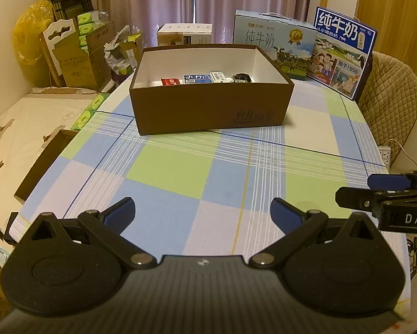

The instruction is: Organize objects

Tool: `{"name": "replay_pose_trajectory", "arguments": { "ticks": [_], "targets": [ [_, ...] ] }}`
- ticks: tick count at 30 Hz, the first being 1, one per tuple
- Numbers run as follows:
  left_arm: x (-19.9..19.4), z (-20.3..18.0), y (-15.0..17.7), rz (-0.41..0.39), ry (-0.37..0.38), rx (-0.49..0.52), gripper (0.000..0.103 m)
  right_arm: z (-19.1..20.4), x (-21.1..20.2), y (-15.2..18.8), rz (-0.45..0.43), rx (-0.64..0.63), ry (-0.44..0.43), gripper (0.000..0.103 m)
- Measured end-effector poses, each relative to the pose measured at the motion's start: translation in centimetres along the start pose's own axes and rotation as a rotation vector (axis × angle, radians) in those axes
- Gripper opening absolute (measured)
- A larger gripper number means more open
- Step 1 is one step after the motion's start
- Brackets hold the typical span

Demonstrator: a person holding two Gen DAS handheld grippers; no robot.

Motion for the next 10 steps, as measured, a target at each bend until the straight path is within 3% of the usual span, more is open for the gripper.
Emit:
{"name": "replay_pose_trajectory", "arguments": {
  "ticks": [10],
  "targets": [
    [0.36, -0.15, -0.09, 0.0, 0.008, 0.005, 0.102, -0.17, 0.51, 0.09, 0.011, 0.007, 0.001, 0.071]
  ]
}}
Point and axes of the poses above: each gripper's, at about its wrist camera, not at the fingertips, and x roughly the way its jaws point, z to its left, y to its underside, the point moved 9 cm from there along x, roughly the way its jaws point, and after that the axes turned 3 degrees about -y, right-handed, at the moved point
